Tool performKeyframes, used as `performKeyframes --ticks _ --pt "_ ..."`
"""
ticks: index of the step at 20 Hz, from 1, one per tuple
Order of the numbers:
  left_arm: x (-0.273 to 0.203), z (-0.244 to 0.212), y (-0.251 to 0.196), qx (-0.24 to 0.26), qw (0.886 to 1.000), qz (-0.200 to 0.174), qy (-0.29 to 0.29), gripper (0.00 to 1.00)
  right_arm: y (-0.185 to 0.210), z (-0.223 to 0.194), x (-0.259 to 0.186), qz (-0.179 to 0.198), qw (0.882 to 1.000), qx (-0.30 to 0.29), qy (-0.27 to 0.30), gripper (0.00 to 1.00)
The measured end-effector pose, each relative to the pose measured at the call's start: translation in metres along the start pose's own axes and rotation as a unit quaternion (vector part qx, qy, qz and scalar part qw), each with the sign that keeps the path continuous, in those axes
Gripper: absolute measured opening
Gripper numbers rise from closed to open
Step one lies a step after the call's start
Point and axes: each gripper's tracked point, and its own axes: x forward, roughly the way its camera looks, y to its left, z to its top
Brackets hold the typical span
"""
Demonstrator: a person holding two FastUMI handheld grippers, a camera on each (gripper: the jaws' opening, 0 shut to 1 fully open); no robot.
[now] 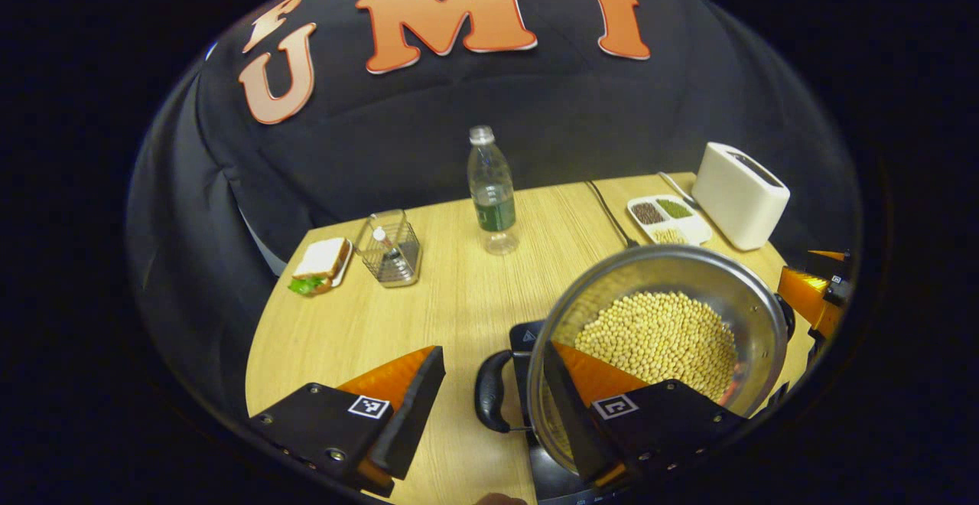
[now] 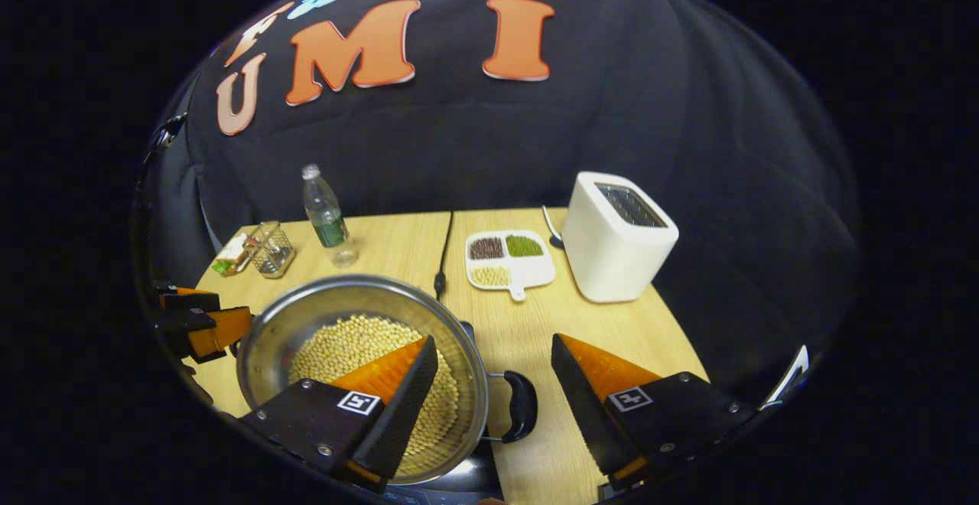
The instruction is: First push the handle of the pot to place it horizontally, then grasp the pot with both hands and set it on the induction cooktop.
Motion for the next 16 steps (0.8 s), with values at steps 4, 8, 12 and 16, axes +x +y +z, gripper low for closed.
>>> performKeyframes --ticks 4,8,12,16 --pt "-0.053 0.073 0.033 -0.045 0.995 0.016 -0.088 0.81 0.025 0.086 -0.051 0.025 0.994 -0.018 -0.109 0.94" --pt "-0.128 0.154 0.076 -0.079 0.976 0.04 -0.197 0.8 0.052 0.167 -0.117 0.064 0.977 -0.019 -0.204 0.94" --pt "-0.197 0.211 0.113 -0.114 0.95 0.058 -0.283 0.81 0.056 0.238 -0.183 0.063 0.948 -0.038 -0.31 0.94" --pt "-0.266 0.256 0.142 -0.131 0.919 0.072 -0.365 0.79 0.067 0.292 -0.248 0.079 0.92 -0.037 -0.382 0.97"
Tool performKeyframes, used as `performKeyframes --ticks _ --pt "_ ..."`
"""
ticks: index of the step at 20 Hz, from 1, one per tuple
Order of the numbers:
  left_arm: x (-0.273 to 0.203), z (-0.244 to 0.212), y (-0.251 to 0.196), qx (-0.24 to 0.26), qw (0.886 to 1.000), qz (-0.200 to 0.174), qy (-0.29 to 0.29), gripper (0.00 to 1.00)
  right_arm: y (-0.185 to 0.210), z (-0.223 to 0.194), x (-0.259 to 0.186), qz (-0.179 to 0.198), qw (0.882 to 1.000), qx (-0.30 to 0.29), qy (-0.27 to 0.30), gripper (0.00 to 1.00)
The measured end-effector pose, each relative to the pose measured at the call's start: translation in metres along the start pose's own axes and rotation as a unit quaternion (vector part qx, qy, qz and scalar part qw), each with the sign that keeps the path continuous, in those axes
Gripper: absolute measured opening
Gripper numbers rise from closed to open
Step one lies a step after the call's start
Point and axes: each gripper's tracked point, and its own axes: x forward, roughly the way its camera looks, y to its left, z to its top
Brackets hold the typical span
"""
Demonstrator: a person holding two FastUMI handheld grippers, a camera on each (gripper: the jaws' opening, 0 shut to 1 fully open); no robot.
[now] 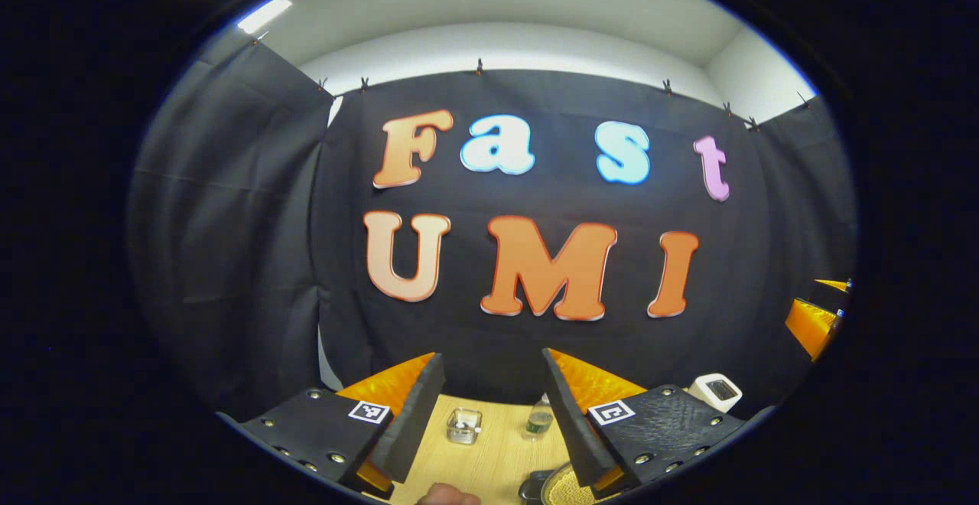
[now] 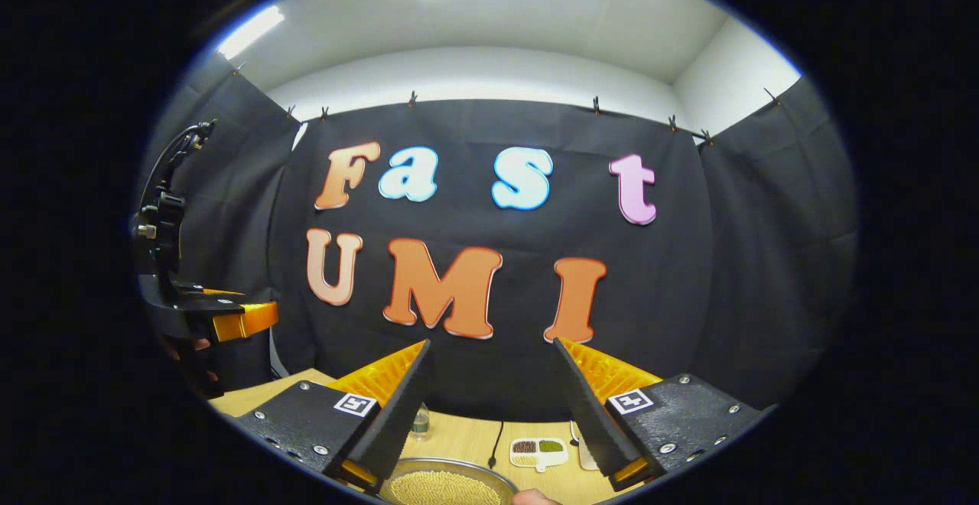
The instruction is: First push the handle of the pot to place it horizontally, then grasp the pot with both hands and set it on the induction cooktop.
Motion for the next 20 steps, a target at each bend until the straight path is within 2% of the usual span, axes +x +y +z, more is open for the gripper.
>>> performKeyframes --ticks 1,6,9,14,17,20 --pt "-0.004 0.022 0.002 0.0 1.0 0.002 -0.017 0.77 0.004 0.014 -0.001 0.006 1.0 0.004 -0.014 0.95" --pt "-0.036 0.102 -0.012 -0.025 0.997 -0.017 -0.069 0.77 0.013 0.056 -0.025 0.03 0.999 0.009 -0.038 0.95" --pt "-0.046 0.129 -0.017 -0.022 0.995 -0.02 -0.093 0.77 0.007 0.059 -0.028 0.034 0.999 0.018 -0.032 0.97" --pt "-0.054 0.141 -0.018 -0.014 0.993 -0.013 -0.113 0.77 -0.001 0.053 -0.023 0.042 0.998 0.03 -0.02 0.95" --pt "-0.047 0.128 -0.02 -0.019 0.995 -0.013 -0.098 0.77 -0.011 0.048 -0.023 0.043 0.998 0.051 -0.01 0.95" --pt "-0.045 0.129 -0.021 -0.008 0.995 -0.018 -0.098 0.77 -0.015 0.048 -0.02 0.036 0.998 0.048 -0.015 0.97"
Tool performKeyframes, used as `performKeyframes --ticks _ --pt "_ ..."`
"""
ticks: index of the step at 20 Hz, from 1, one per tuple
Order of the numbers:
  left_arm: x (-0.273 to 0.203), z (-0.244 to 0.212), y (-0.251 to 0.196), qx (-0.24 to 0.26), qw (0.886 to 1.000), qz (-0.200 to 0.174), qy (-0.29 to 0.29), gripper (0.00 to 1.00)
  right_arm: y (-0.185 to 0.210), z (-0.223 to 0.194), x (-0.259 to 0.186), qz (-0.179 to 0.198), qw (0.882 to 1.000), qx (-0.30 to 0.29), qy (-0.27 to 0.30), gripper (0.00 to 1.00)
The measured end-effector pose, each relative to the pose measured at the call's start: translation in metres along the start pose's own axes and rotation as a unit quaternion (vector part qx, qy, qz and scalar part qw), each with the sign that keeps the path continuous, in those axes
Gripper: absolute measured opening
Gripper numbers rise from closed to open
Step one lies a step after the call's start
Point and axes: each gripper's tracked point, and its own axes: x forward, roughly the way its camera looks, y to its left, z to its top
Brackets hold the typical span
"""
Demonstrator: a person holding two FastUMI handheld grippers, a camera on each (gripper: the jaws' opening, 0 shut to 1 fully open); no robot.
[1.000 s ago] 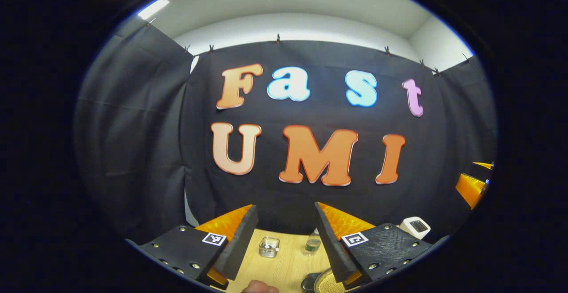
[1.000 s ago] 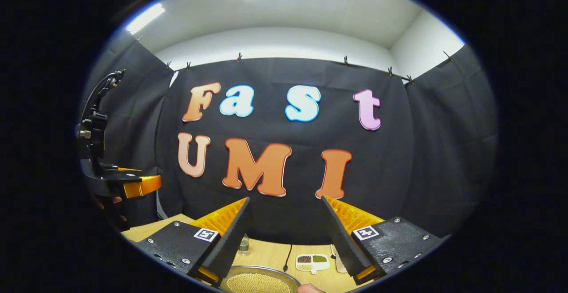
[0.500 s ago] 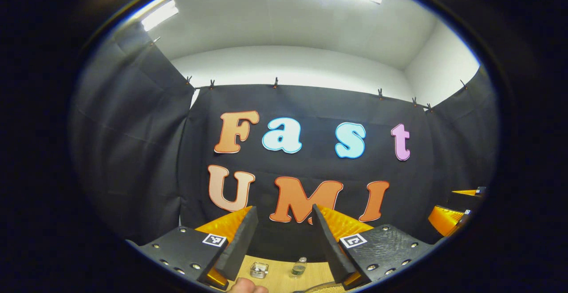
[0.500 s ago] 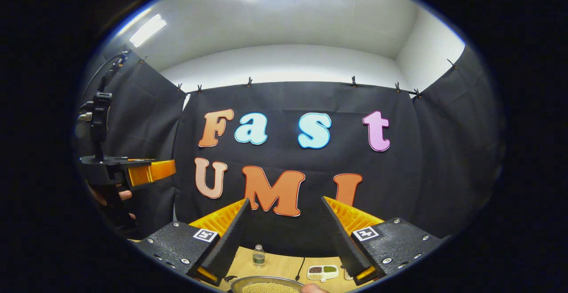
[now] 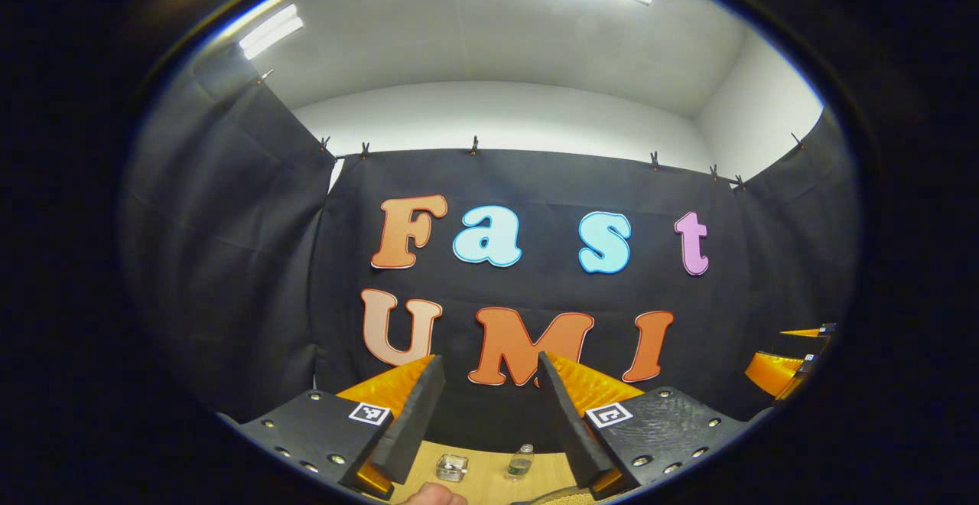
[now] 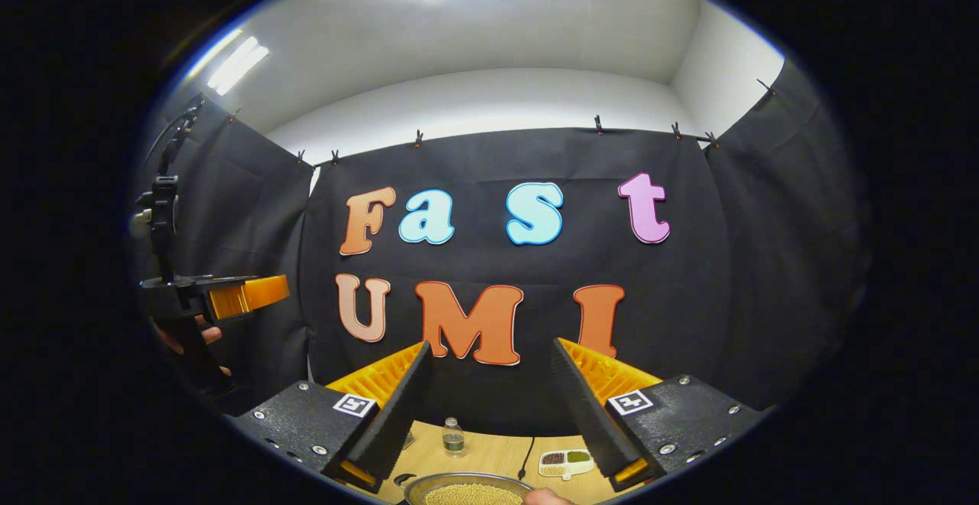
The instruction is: First push the handle of the pot to place it horizontally, then grasp the pot with both hands and set it on the induction cooktop.
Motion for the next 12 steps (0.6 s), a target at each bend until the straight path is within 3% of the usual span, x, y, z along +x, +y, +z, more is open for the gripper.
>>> performKeyframes --ticks 12 --pt "0.001 0.006 -0.017 -0.009 0.999 -0.036 -0.017 0.77 0.007 0.019 0.006 0.013 1.0 -0.004 -0.025 0.95"
